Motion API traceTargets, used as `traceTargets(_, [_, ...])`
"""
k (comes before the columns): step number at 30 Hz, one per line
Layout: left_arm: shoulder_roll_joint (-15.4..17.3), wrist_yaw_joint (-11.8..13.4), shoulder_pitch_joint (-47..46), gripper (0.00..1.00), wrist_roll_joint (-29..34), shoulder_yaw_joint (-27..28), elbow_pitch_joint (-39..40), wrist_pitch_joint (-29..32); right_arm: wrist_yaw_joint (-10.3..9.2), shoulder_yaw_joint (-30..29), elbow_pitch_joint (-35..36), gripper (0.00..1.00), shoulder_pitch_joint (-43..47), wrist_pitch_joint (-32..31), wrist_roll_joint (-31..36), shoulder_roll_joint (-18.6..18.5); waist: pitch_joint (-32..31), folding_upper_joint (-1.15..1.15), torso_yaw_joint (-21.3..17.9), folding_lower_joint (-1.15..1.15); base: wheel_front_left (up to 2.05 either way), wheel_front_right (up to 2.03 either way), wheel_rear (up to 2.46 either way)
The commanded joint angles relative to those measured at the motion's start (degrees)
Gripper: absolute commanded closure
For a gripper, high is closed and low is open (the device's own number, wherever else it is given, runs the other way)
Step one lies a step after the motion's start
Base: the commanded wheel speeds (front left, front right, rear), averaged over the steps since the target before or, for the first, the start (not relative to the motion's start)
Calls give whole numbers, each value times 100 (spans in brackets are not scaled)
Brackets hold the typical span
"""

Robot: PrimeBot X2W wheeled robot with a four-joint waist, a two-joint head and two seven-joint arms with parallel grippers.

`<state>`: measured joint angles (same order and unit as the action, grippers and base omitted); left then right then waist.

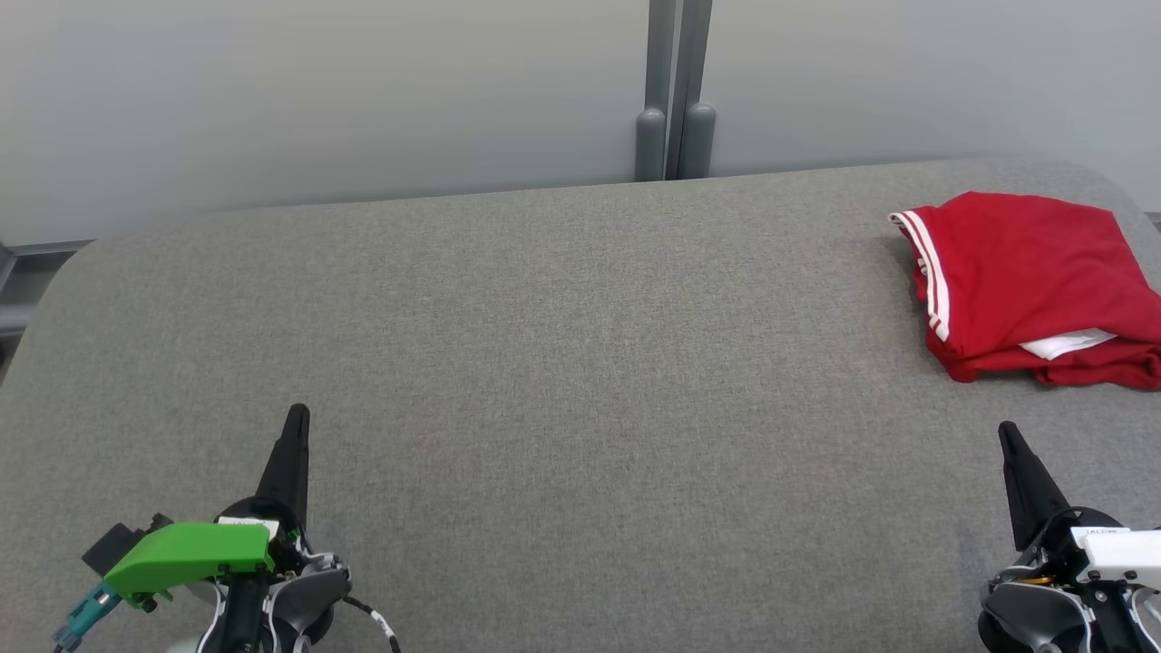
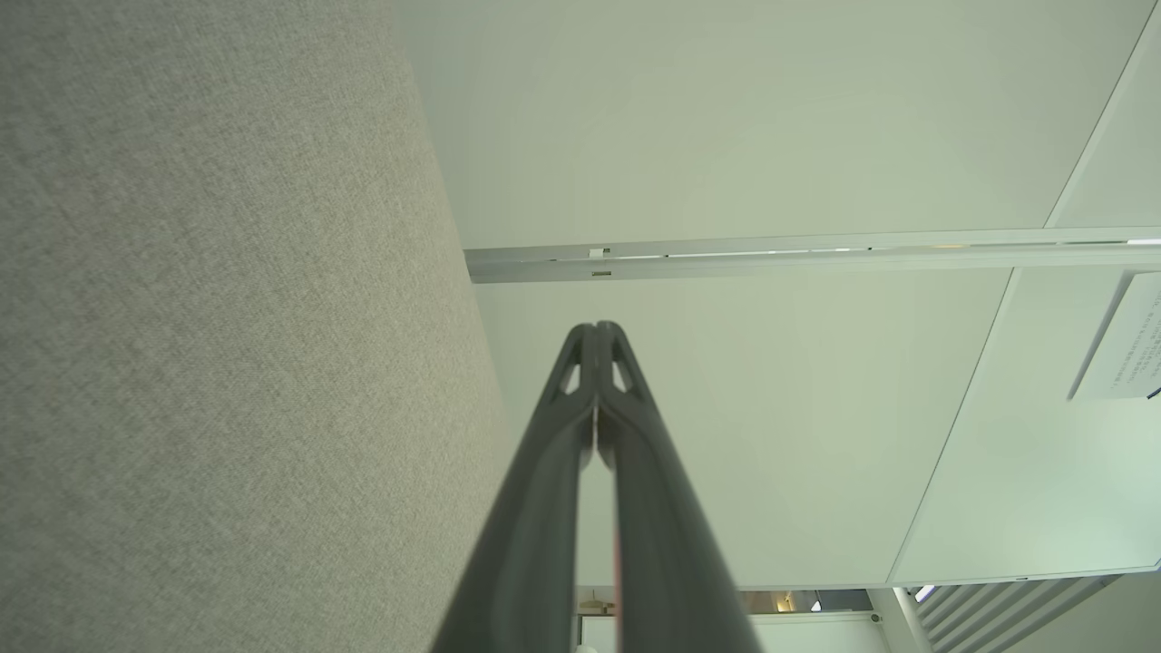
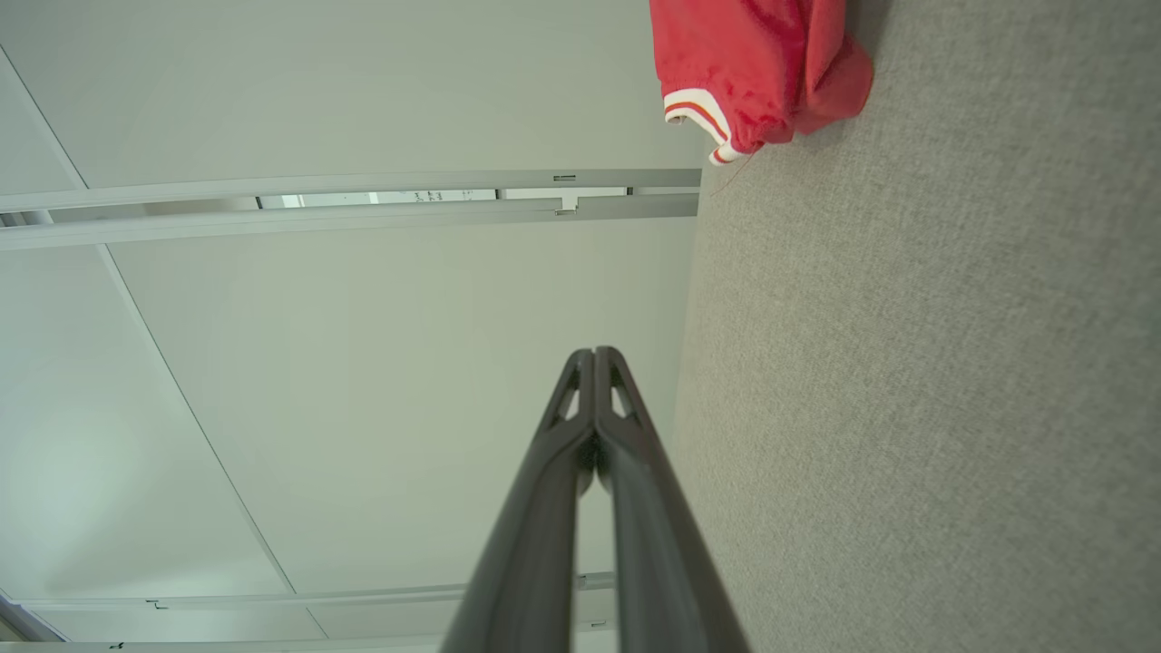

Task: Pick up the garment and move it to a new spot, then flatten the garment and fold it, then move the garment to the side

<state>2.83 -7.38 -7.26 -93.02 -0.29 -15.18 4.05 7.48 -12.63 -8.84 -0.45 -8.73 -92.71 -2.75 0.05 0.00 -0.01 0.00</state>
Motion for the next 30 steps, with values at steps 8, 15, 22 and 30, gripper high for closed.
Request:
traceTargets(8, [3,-27,-71,100,-27,11,13,16,2,-15,29,100,-43,-16,-36,-24,0,0,0,0,0,0,0])
traceTargets(15, [3,-27,-71,100,-27,11,14,16,2,-14,29,100,-42,-16,-36,-24,0,0,0,0,0,0,0])
traceTargets(22, [3,-27,-70,100,-27,10,14,15,2,-14,29,100,-42,-16,-36,-24,0,0,0,0,0,0,0])
traceTargets(30, [3,-27,-70,100,-27,10,14,15,2,-14,29,100,-42,-16,-36,-24,0,0,0,0,0,0,0])
